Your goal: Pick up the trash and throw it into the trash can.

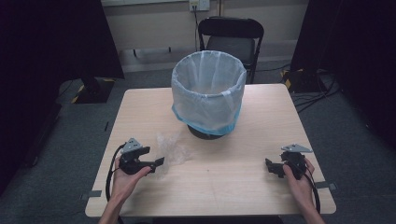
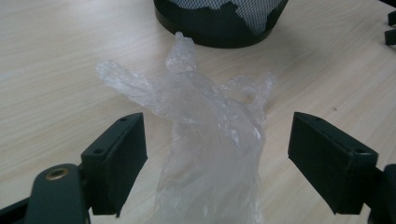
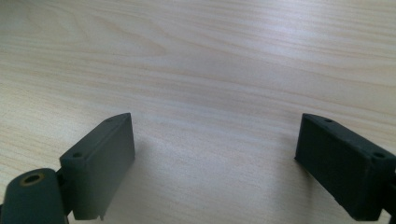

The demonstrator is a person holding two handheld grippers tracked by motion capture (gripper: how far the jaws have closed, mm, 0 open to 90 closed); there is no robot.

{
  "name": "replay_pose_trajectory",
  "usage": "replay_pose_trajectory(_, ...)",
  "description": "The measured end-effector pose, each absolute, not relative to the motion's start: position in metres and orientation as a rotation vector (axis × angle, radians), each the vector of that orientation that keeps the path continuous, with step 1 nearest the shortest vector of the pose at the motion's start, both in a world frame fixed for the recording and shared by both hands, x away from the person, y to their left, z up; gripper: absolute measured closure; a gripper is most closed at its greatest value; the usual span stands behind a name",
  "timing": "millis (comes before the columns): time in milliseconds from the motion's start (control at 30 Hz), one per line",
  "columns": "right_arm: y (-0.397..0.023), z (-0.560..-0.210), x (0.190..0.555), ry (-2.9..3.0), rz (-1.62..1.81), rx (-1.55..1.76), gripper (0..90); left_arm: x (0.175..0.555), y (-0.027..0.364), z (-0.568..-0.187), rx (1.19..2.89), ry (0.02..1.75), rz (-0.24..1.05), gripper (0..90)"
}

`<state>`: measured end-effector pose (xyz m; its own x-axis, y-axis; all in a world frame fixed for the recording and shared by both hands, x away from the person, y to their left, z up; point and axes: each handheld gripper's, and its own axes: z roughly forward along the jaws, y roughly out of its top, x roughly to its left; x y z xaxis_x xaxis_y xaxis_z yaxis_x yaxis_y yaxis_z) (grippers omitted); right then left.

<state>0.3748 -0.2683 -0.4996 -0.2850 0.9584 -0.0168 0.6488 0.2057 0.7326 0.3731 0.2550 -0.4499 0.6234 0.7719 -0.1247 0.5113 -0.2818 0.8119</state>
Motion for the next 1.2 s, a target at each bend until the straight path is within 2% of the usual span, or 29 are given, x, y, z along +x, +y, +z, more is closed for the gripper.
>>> replay_pose_trajectory(167,-0.268,-0.500,0.375,2.010,0.861,1.490,10.8,0.382,0.254,-0.465,1.987,1.070,0.354,25.6)
replay_pose_trajectory(200,-0.268,-0.500,0.375,2.010,0.862,1.489,10.8,0.382,0.255,-0.467,1.996,1.075,0.340,30.5)
replay_pose_trajectory(233,-0.268,-0.500,0.375,2.011,0.863,1.489,10.7,0.384,0.257,-0.472,2.017,1.092,0.330,39.8)
replay_pose_trajectory(267,-0.268,-0.500,0.375,2.011,0.863,1.489,10.7,0.384,0.257,-0.472,2.017,1.092,0.330,44.1)
replay_pose_trajectory(300,-0.268,-0.500,0.375,2.013,0.864,1.486,10.7,0.385,0.258,-0.474,2.017,1.092,0.310,44.1)
replay_pose_trajectory(400,-0.268,-0.500,0.375,2.014,0.864,1.486,10.7,0.388,0.260,-0.478,2.016,1.095,0.274,71.2)
replay_pose_trajectory(500,-0.268,-0.500,0.375,2.014,0.864,1.486,10.7,0.388,0.263,-0.477,1.986,1.085,0.236,88.2)
replay_pose_trajectory(867,-0.269,-0.499,0.375,2.019,0.866,1.482,10.7,0.382,0.267,-0.464,1.888,1.051,0.219,89.1)
replay_pose_trajectory(1200,-0.269,-0.500,0.375,2.019,0.865,1.482,10.7,0.366,0.273,-0.439,1.796,1.001,0.255,89.0)
